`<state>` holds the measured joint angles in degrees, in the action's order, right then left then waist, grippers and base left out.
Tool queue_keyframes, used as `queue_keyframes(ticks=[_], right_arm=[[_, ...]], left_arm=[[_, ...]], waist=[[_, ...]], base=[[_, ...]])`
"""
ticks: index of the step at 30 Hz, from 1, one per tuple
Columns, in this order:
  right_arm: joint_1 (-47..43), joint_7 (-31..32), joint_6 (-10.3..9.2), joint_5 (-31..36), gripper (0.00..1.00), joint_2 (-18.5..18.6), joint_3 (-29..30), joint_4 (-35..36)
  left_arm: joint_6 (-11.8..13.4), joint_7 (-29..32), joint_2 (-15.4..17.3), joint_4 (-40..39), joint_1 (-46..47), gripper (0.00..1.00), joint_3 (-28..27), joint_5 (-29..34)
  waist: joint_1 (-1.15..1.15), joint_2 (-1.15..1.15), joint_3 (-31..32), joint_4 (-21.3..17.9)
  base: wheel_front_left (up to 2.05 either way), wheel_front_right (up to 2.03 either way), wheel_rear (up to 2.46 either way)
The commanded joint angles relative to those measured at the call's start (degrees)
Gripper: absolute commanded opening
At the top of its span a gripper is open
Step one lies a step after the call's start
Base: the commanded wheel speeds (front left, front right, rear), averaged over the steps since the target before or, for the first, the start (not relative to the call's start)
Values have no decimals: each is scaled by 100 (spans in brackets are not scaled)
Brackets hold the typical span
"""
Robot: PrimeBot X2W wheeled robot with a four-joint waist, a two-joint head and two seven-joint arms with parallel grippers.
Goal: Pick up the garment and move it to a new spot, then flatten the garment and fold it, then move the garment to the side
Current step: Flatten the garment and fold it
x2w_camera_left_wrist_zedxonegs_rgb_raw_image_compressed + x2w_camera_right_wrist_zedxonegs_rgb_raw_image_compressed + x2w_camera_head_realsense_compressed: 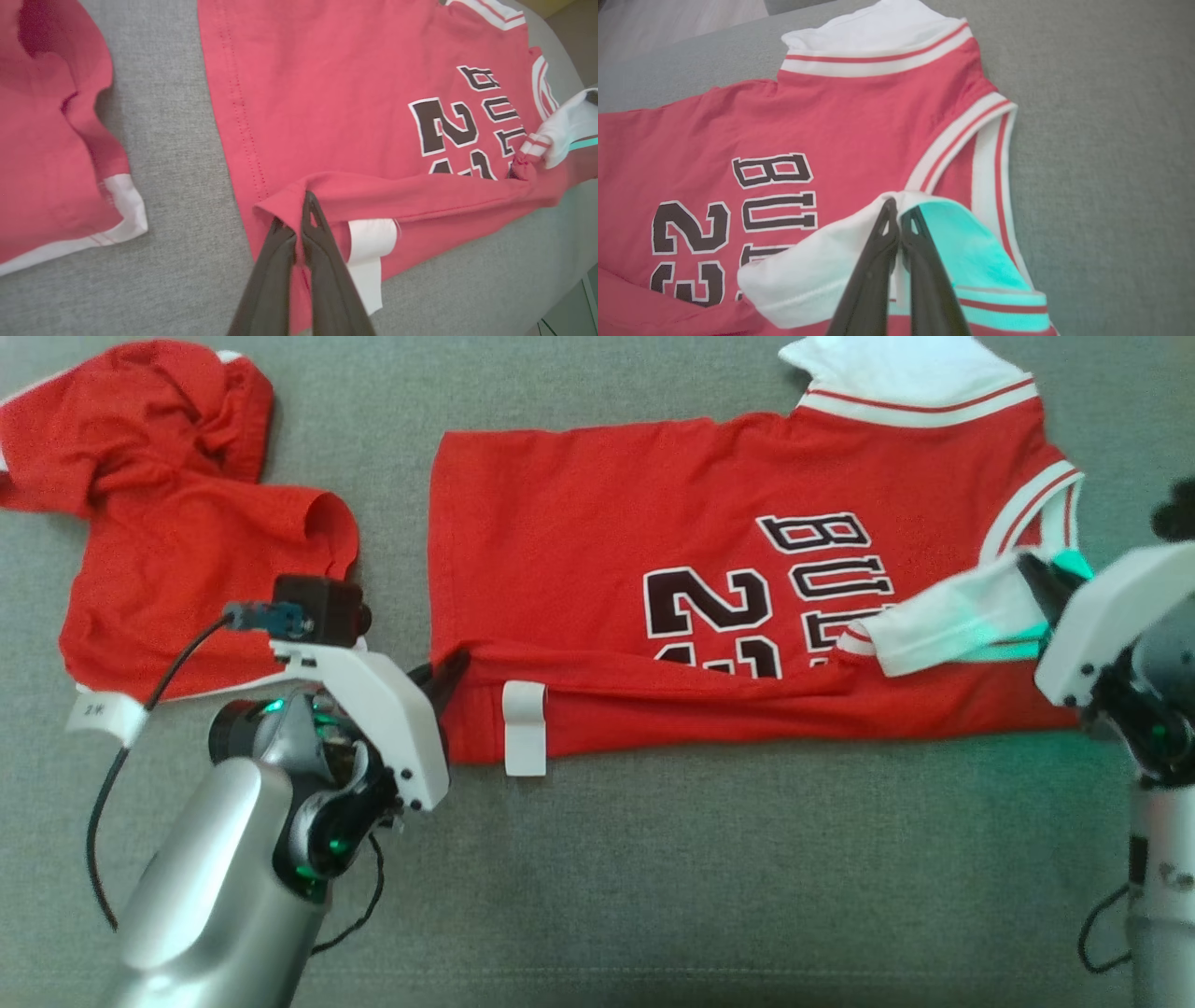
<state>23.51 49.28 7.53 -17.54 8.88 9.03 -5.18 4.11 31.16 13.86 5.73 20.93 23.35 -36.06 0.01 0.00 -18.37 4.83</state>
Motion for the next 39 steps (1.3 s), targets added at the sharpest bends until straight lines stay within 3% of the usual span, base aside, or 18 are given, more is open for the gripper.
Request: queue_keyframes(ticks=[1, 2, 3, 11, 19, 39], right_arm=[[215, -104, -4, 34, 100, 134, -181, 159], [259, -168, -4, 28, 100, 171, -213, 97], [280, -216, -4, 4, 100, 195, -243, 58], [-289, -458, -4, -95, 100, 877, -693, 341], [-1239, -82, -4, -191, 100, 1561, -809, 771], [-1206, 68, -4, 23, 100, 1766, -728, 466]], left_arm=[[22, -49, 84, -106, 264, 47, -249, -12], [15, -80, 76, -44, 295, 94, -253, -10], [6, -116, 81, -10, 295, 100, -251, 2], [84, -499, 257, -634, -432, 100, -505, -115], [294, -426, 455, -1303, -1382, 100, -474, -127], [59, -437, 312, -870, -1008, 100, -250, -235]], waist=[[-1, 0, -49, 11], [-1, 0, -52, 7], [-1, 0, -49, -3], [-1, 0, 140, -147], [-1, 0, 16, -117], [-1, 0, -215, -134]], base=[[0, 0, 0], [0, 0, 0], [0, 0, 0], [0, 0, 0], [0, 0, 0], [0, 0, 0]])
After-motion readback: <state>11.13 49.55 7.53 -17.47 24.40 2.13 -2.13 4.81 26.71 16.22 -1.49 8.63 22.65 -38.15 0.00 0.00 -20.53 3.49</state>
